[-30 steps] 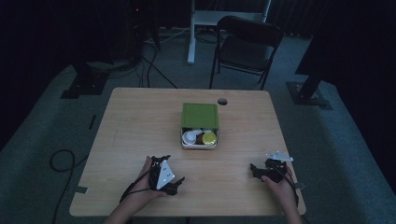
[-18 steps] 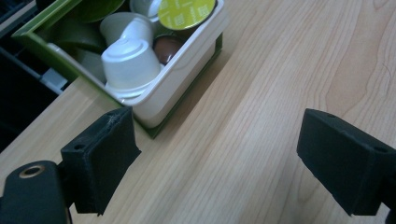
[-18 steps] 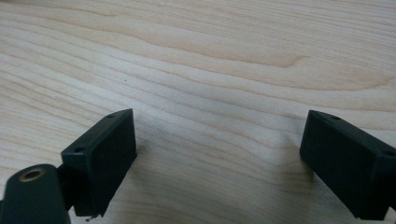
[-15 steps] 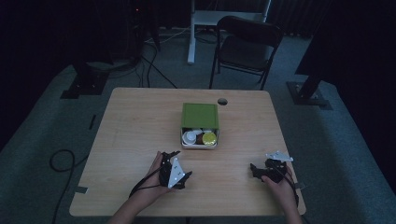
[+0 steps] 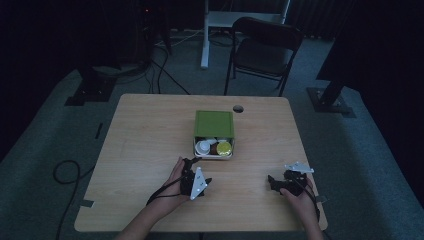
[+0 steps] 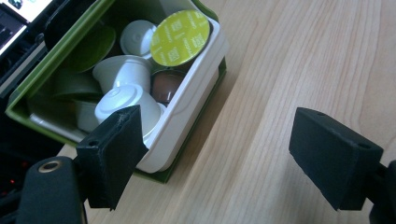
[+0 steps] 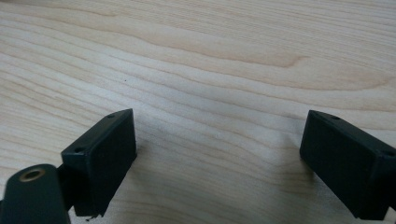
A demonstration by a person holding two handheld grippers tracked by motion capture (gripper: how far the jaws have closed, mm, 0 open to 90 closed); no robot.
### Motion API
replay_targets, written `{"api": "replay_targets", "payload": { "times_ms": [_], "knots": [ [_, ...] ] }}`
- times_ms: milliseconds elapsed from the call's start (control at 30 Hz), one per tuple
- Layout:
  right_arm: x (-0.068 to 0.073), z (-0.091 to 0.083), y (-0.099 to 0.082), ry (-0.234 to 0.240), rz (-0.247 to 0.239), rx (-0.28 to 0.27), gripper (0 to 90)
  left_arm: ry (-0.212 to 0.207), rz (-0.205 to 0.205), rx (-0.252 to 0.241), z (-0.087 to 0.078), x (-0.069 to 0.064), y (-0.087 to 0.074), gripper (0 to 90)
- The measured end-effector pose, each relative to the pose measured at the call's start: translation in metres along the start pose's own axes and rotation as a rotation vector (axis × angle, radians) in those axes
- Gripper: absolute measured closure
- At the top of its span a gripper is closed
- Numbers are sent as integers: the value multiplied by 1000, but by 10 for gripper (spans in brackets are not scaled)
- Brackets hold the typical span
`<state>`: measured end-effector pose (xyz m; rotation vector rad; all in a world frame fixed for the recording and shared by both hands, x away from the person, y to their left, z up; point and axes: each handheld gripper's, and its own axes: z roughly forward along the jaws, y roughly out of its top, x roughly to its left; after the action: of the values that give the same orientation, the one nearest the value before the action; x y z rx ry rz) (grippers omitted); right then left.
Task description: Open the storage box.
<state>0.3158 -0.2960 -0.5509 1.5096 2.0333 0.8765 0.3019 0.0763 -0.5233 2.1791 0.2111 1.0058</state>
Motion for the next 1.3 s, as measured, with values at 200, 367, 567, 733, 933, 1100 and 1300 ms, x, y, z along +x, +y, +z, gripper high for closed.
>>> {"api": "replay_targets", "payload": {
  "times_ms": [200,367,567,733,933,1100,1300],
  "knots": [
    [0,0,0,0,0,0,104,4,33,14,9,-1,2,213],
    [0,0,0,0,0,0,103,23,77,25,17,1,2,218],
    [0,0,0,0,0,0,104,50,130,52,26,0,1,262],
    [0,0,0,0,2,0,104,83,169,79,32,2,-1,363],
    [0,0,0,1,2,0,103,103,218,71,38,3,1,411],
    [0,0,0,1,2,-1,104,78,241,81,44,1,2,417],
    [0,0,0,0,1,0,104,98,267,87,45,2,3,491]
  ]
}}
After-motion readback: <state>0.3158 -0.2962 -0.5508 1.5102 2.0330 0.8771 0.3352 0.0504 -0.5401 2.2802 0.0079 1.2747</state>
